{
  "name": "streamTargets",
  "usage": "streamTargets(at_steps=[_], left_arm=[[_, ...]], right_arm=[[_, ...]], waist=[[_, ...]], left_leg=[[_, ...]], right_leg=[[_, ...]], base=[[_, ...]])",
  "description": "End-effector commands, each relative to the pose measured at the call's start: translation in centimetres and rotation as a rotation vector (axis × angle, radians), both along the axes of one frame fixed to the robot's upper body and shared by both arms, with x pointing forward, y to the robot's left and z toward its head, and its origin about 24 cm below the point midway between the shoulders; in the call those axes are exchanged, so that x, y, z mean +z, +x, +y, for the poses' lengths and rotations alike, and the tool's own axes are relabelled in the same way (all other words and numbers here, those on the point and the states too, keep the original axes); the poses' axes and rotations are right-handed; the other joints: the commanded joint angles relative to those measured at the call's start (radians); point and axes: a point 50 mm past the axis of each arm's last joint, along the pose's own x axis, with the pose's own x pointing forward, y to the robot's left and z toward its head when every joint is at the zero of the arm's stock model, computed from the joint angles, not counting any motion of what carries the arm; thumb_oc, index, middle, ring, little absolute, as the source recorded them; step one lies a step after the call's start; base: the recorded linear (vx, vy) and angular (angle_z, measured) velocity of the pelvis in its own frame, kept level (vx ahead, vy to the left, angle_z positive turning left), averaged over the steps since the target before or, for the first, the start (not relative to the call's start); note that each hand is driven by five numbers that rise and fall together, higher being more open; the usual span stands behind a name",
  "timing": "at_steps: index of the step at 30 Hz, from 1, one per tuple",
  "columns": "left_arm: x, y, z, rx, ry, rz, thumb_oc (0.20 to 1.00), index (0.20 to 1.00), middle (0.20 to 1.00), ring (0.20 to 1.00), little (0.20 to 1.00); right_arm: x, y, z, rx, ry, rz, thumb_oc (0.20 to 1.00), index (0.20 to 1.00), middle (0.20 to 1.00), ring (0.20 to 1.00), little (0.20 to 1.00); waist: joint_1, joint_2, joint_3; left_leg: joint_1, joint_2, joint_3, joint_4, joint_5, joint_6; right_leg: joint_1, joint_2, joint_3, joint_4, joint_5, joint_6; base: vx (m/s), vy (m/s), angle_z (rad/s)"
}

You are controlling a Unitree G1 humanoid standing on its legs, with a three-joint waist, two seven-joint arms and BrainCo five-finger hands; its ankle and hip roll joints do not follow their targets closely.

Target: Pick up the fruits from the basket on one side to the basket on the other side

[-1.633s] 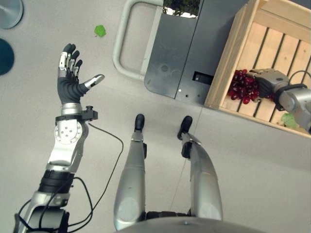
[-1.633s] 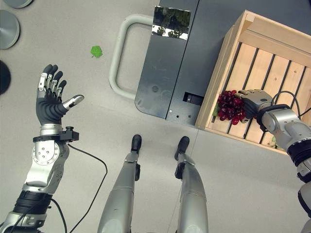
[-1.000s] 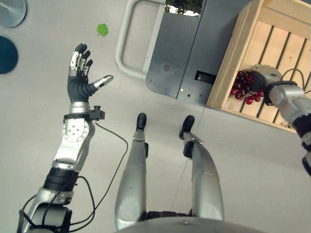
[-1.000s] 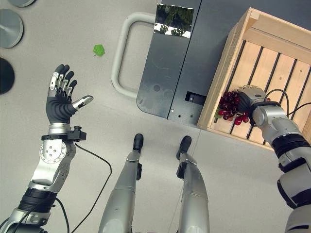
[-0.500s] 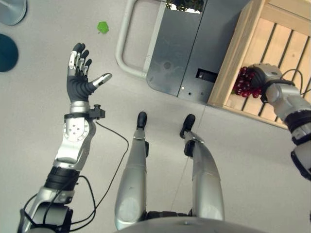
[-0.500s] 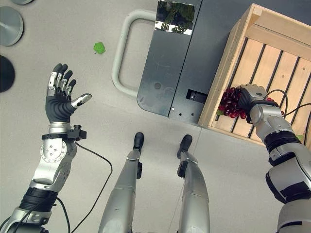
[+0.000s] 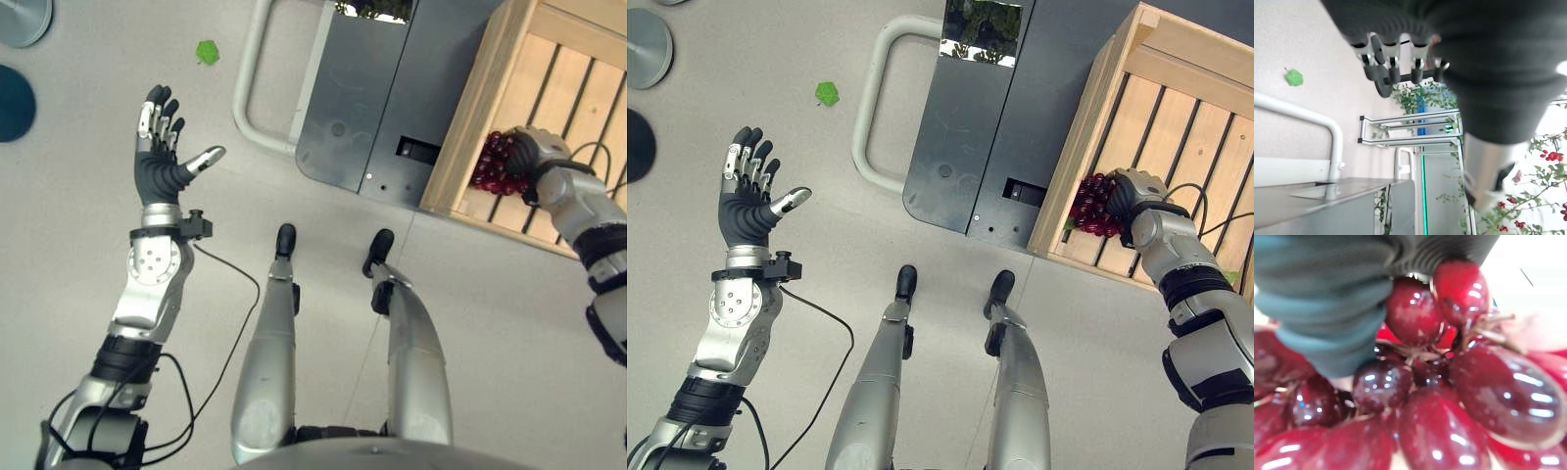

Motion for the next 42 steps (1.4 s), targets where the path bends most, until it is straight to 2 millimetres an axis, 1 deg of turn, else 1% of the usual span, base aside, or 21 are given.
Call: streamTargets(at_steps=[1,2,4,6,7,8,9,12,13,17,19,20,22,23,27,32,35,38,39,40,42], left_arm=[[1.6,-1.0,-1.2,-0.107,-0.044,-0.11,1.0,1.0,1.0,1.0,1.0],[1.5,-0.9,-1.1,-0.11,-0.048,-0.105,1.0,1.0,1.0,1.0,1.0],[1.4,-0.9,-1.1,-0.114,-0.05,-0.099,1.0,1.0,1.0,1.0,1.0],[0.5,-0.7,-1.2,-0.146,-0.073,-0.061,1.0,1.0,1.0,1.0,1.0],[0.5,-0.8,-1.3,-0.147,-0.073,-0.06,1.0,1.0,1.0,1.0,1.0],[0.2,-0.7,-1.2,-0.153,-0.076,-0.044,1.0,1.0,1.0,1.0,1.0],[-0.3,-0.8,-1.4,-0.159,-0.08,-0.025,1.0,1.0,1.0,1.0,1.0],[-1.1,-0.7,-1.2,-0.15,-0.086,0.009,1.0,1.0,1.0,1.0,1.0],[-2.0,-0.7,-1.2,-0.153,-0.105,0.044,1.0,1.0,1.0,1.0,1.0],[-3.0,-0.8,-1.0,-0.158,-0.107,0.086,1.0,1.0,1.0,1.0,1.0],[-4.2,-1.0,-0.4,-0.141,-0.124,0.13,1.0,1.0,1.0,1.0,1.0],[-4.2,-1.0,-0.4,-0.141,-0.124,0.131,1.0,1.0,1.0,1.0,1.0],[-6.0,-1.4,-0.1,-0.141,-0.146,0.202,1.0,1.0,1.0,1.0,1.0],[-6.0,-1.4,-0.1,-0.142,-0.146,0.202,1.0,1.0,1.0,1.0,1.0],[-8.3,-2.4,0.7,-0.118,-0.167,0.28,1.0,1.0,1.0,1.0,1.0],[-9.5,-3.1,1.3,-0.095,-0.175,0.327,1.0,1.0,1.0,1.0,1.0],[-10.1,-3.6,2.0,-0.07,-0.156,0.35,1.0,1.0,1.0,1.0,1.0],[-10.3,-4.0,2.6,-0.05,-0.132,0.363,1.0,1.0,1.0,1.0,1.0],[-10.3,-4.0,2.5,-0.05,-0.132,0.363,1.0,1.0,1.0,1.0,1.0],[-10.4,-4.4,3.2,-0.039,-0.116,0.377,1.0,1.0,1.0,1.0,1.0],[-10.4,-4.6,3.3,-0.039,-0.109,0.379,1.0,1.0,1.0,1.0,1.0]], right_arm=[[-4.1,0.0,3.5,0.221,0.516,0.053,0.2,0.2,0.2,0.2,0.2],[-4.1,-0.2,3.9,0.252,0.631,0.023,0.2,0.2,0.2,0.2,0.2],[-4.5,-0.4,4.0,0.26,0.704,0.009,0.2,0.2,0.2,0.2,0.2],[-5.7,-0.9,5.1,0.292,0.972,-0.062,0.2,0.2,0.2,0.2,0.2],[-5.7,-0.9,5.1,0.291,0.973,-0.062,0.2,0.2,0.2,0.2,0.2],[-6.1,-1.0,5.2,0.278,1.055,-0.1,0.2,0.2,0.2,0.2,0.2],[-6.5,-1.3,6.7,0.311,1.256,-0.179,0.2,0.2,0.2,0.2,0.2],[-7.7,-1.8,7.6,0.308,1.363,-0.202,0.2,0.2,0.2,0.2,0.2],[-8.7,-2.2,8.3,0.289,1.485,-0.242,0.2,0.2,0.2,0.2,0.2],[-10.1,-3.0,9.0,0.275,1.578,-0.249,0.2,0.2,0.2,0.2,0.2],[-11.2,-4.0,9.7,0.269,1.667,-0.277,0.2,0.2,0.2,0.2,0.2],[-11.2,-4.0,9.7,0.268,1.668,-0.276,0.2,0.2,0.2,0.2,0.2],[-12.5,-5.1,9.4,0.234,1.704,-0.285,0.2,0.2,0.2,0.2,0.2],[-12.5,-5.2,9.4,0.234,1.704,-0.286,0.2,0.2,0.2,0.2,0.2],[-13.6,-6.7,8.6,0.193,1.738,-0.325,0.2,0.2,0.2,0.2,0.2],[-14.4,-7.9,8.1,0.151,1.757,-0.351,0.2,0.2,0.2,0.2,0.2],[-14.0,-8.6,7.9,0.179,1.744,-0.373,0.2,0.2,0.2,0.2,0.2],[-12.4,-8.8,7.3,0.243,1.659,-0.388,0.2,0.2,0.2,0.2,0.2],[-12.4,-8.8,7.3,0.242,1.659,-0.387,0.2,0.2,0.2,0.2,0.2],[-10.9,-9.1,6.6,0.296,1.572,-0.396,0.2,0.2,0.2,0.2,0.2],[-10.5,-9.3,6.3,0.307,1.541,-0.392,0.2,0.2,0.2,0.2,0.2]], waist=[[-0.017,0.054,-0.017],[-0.017,0.053,-0.017],[-0.015,0.053,-0.017],[-0.014,0.048,-0.017],[-0.014,0.048,-0.017],[-0.012,0.048,-0.017],[-0.015,0.046,-0.017],[-0.016,0.04,-0.017],[-0.014,0.038,-0.017],[-0.012,0.04,-0.017],[-0.011,0.038,-0.026],[-0.01,0.038,-0.023],[-0.012,0.036,-0.066],[-0.013,0.037,-0.068],[-0.019,0.035,-0.132],[-0.027,0.028,-0.185],[-0.036,0.019,-0.227],[-0.043,0.008,-0.263],[-0.042,0.008,-0.264],[-0.048,0.002,-0.284],[-0.048,-0.001,-0.294]], left_leg=[[0.007,-0.028,-0.005,-0.033,0.032,0.03],[0.019,-0.027,-0.005,-0.039,0.036,0.028],[0.032,-0.026,-0.007,-0.049,0.039,0.026],[0.086,-0.023,-0.013,-0.078,0.048,0.02],[0.089,-0.022,-0.013,-0.08,0.049,0.019],[0.106,-0.021,-0.014,-0.082,0.047,0.02],[0.144,-0.021,-0.014,-0.086,0.042,0.021],[0.187,-0.018,-0.016,-0.09,0.037,0.02],[0.235,-0.016,-0.016,-0.095,0.034,0.019],[0.306,-0.009,-0.02,-0.121,0.041,0.017],[0.374,-0.004,-0.024,-0.143,0.043,0.014],[0.378,-0.003,-0.023,-0.141,0.038,0.013],[0.418,0.002,-0.027,-0.163,0.04,0.011],[0.415,0.002,-0.029,-0.166,0.045,0.011],[0.468,0.006,-0.023,-0.189,0.039,0.01],[0.5,0.004,-0.022,-0.195,0.032,0.016],[0.532,0.004,-0.014,-0.204,0.021,0.02],[0.549,0.005,-0.003,-0.218,0.016,0.024],[0.549,0.005,-0.003,-0.219,0.016,0.024],[0.562,0.007,0.004,-0.227,0.012,0.028],[0.571,0.008,0.009,-0.233,0.01,0.029]], right_leg=[[0.064,0.008,0.022,0.025,-0.133,0.091],[0.076,0.008,0.019,0.019,-0.132,0.091],[0.09,0.008,0.016,0.011,-0.129,0.091],[0.146,0.009,0.003,-0.008,-0.129,0.092],[0.148,0.009,0.002,-0.01,-0.129,0.092],[0.166,0.007,-0.001,-0.011,-0.129,0.093],[0.211,0.007,-0.006,-0.017,-0.131,0.095],[0.259,0.01,-0.007,-0.03,-0.131,0.094],[0.313,0.012,-0.012,-0.044,-0.131,0.094],[0.398,0.016,-0.026,-0.082,-0.122,0.094],[0.474,0.02,-0.035,-0.112,-0.117,0.094],[0.478,0.02,-0.035,-0.109,-0.122,0.094],[0.528,0.021,-0.05,-0.137,-0.12,0.094],[0.526,0.021,-0.052,-0.141,-0.114,0.094],[0.589,0.022,-0.064,-0.175,-0.116,0.096],[0.627,0.026,-0.066,-0.192,-0.114,0.097],[0.662,0.031,-0.065,-0.214,-0.112,0.098],[0.684,0.035,-0.064,-0.248,-0.101,0.103],[0.684,0.036,-0.063,-0.249,-0.1,0.103],[0.696,0.039,-0.056,-0.266,-0.093,0.105],[0.704,0.04,-0.054,-0.275,-0.089,0.105]], base=[[-0.02,-0.021,0.07],[-0.02,-0.021,0.05],[0.0,0.0,0.0],[-0.02,-0.046,0.02],[0.0,-0.032,0.06],[0.0,-0.001,0.1],[0.02,0.007,0.1],[0.01,0.002,0.06],[0.0,0.0,0.0],[0.03,-0.004,0.03],[0.03,0.001,0.08],[0.04,-0.001,0.1],[0.08,0.012,0.08],[0.08,0.029,0.08],[0.06,0.034,0.07],[0.07,0.027,0.08],[0.07,0.024,0.05],[0.05,0.025,0.03],[0.07,0.025,-0.04],[0.06,0.026,-0.04],[0.07,0.027,-0.04]])
